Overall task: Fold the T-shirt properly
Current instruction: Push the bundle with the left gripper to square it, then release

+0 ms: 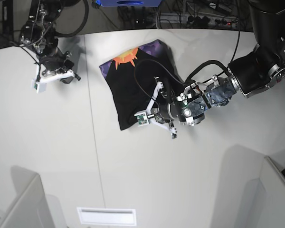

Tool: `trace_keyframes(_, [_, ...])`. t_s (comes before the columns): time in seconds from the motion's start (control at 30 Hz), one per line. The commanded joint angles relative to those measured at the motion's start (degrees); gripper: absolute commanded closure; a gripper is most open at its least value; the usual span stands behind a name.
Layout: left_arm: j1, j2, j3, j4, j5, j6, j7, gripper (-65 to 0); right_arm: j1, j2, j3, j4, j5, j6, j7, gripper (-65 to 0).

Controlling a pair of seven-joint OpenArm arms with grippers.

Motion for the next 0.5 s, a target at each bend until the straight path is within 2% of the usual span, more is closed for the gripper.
trace_keyframes(0.0, [-2.2,-0.1,0.4,0.7,0.6,-1.1,-2.3,0.0,0.0,-0.8,0.2,1.1,0.4,0.3,0.7,0.0])
trace_keyframes(0.27, [0.8,1.4,1.0,-3.4,23.4,-13.0,-9.7,0.0,-0.4,-1.4,0.2,1.1,0.4,0.2,0.6,0.0])
trace_keyframes(0.37, [2.0,2.1,-0.1,-3.5,26.3,-15.7,-11.0,0.0,-0.4,-1.4,0.2,1.1,0.4,0.1,0.6,0.0])
trace_keyframes(0.47, [3.0,5.0,-2.8,-3.9,26.5,-16.4,-11.0,0.0,-0.4,-1.4,0.2,1.1,0.4,0.1,0.6,0.0])
